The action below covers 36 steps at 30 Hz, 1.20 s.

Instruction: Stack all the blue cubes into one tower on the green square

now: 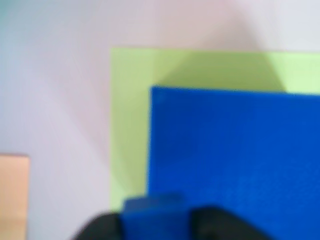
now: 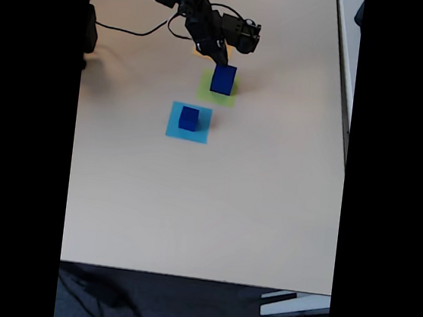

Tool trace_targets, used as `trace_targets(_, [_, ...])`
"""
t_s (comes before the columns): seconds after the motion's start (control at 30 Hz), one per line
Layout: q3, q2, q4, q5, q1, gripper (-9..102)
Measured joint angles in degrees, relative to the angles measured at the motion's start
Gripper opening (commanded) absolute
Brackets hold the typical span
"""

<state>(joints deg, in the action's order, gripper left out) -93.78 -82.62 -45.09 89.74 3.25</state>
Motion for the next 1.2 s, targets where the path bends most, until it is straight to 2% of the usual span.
trace_targets(0.2, [7.73, 0.0, -8.0, 7.65, -3.87, 0])
trace_targets(0.47, [9.23, 3.08, -9.23, 21.53, -12.13, 0])
trace_targets(0.83, [2.81, 5.19, 3.69, 25.22, -16.44, 0])
trace_targets(1.2, [-5.01, 5.19, 8.09, 25.14, -16.26, 0])
